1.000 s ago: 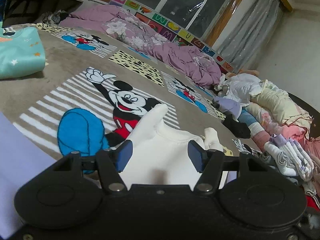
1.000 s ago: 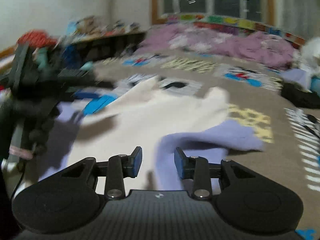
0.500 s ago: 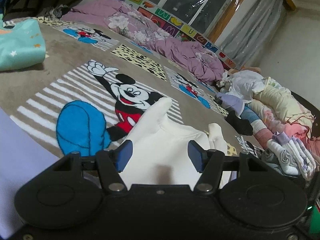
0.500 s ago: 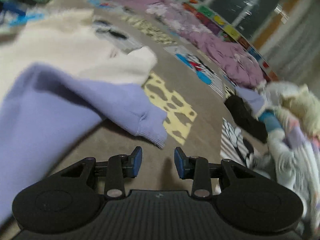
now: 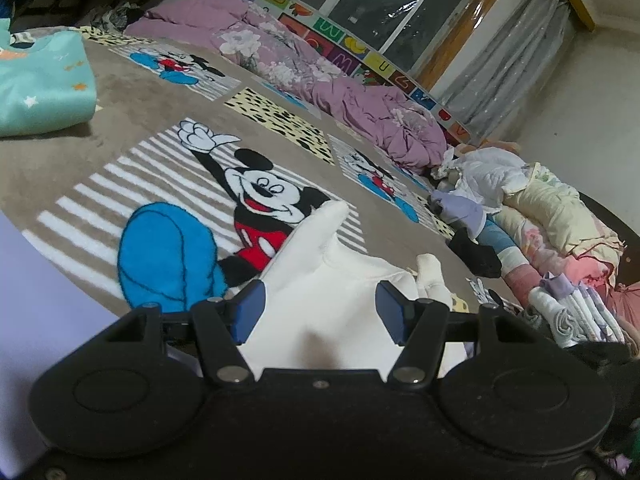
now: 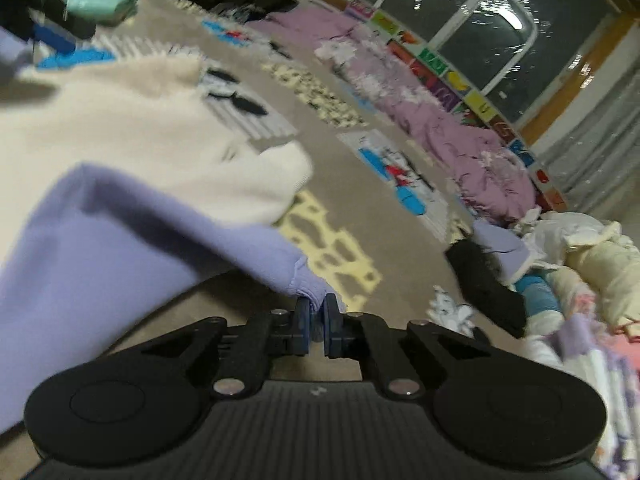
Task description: Fold clothes
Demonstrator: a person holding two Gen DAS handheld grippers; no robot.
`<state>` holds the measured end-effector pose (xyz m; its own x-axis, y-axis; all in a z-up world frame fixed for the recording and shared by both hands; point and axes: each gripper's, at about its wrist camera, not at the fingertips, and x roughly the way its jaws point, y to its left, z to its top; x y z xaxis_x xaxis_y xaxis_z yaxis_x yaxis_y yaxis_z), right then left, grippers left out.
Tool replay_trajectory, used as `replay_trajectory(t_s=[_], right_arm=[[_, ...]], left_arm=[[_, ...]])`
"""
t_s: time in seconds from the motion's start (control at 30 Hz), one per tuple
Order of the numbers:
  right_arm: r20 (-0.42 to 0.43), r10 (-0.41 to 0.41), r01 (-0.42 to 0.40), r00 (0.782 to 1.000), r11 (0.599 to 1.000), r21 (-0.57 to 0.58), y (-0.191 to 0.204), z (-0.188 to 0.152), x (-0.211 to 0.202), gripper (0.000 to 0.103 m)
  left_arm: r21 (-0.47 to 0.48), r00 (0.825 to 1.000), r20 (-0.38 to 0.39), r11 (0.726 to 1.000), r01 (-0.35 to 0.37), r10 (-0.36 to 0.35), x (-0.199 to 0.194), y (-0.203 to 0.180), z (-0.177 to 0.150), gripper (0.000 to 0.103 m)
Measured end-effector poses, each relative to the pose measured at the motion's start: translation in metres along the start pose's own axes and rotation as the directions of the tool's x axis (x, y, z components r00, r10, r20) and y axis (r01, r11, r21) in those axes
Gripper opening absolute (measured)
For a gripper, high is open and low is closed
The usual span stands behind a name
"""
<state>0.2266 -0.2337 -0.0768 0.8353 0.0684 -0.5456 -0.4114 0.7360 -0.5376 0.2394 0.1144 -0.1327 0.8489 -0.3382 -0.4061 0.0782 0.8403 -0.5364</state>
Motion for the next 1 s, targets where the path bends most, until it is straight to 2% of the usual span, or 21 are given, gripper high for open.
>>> replay_trajectory(t_s=[0.13, 0.27, 0.37, 0.47, 0.57, 0.73, 1.0], right_arm=[[0.016, -0.052, 0.051, 0.999, 0.998, 0.048, -0.026, 0.002, -0.054, 0.007], [-0.009, -0.081, 0.082, 0.997, 0.994, 0.068, -0.046, -0.005, -0.102, 0.007], [-0.058, -0.071, 0.078, 0.996, 0.99, 0.119, -0.062, -0.015, -0.128, 0.007], [-0.114, -0.028, 0.053, 0.993, 0.974, 0.219, -0.08, -0.031, -0.138, 0.007], [-0.172, 0.013, 0.042, 0.985, 0.949, 0.313, -0.098, -0.047, -0.133, 0.008], [-0.234, 0.097, 0.024, 0.967, 0.884, 0.468, -0.125, -0.065, -0.107, 0.008], [-0.335, 0.225, 0.021, 0.915, 0.802, 0.597, -0.154, -0.088, -0.031, 0.008]], left_arm=[[0.006, 1.0, 0.003, 1.0, 0.012, -0.012, -0.003, -0.002, 0.0, 0.06], [0.011, 1.0, 0.002, 1.0, 0.019, -0.019, -0.005, -0.004, -0.001, 0.061], [0.013, 1.0, 0.002, 0.999, 0.03, -0.03, -0.007, -0.006, -0.002, 0.06], [0.023, 0.999, -0.001, 0.999, 0.04, -0.04, -0.006, -0.01, -0.003, 0.061], [0.025, 0.999, -0.004, 0.999, 0.044, -0.044, -0.006, -0.011, -0.004, 0.06], [0.012, 0.999, -0.002, 0.999, 0.036, -0.036, -0.005, -0.008, -0.003, 0.06], [0.007, 1.0, -0.017, 1.0, 0.015, -0.015, 0.002, -0.001, -0.003, 0.061]])
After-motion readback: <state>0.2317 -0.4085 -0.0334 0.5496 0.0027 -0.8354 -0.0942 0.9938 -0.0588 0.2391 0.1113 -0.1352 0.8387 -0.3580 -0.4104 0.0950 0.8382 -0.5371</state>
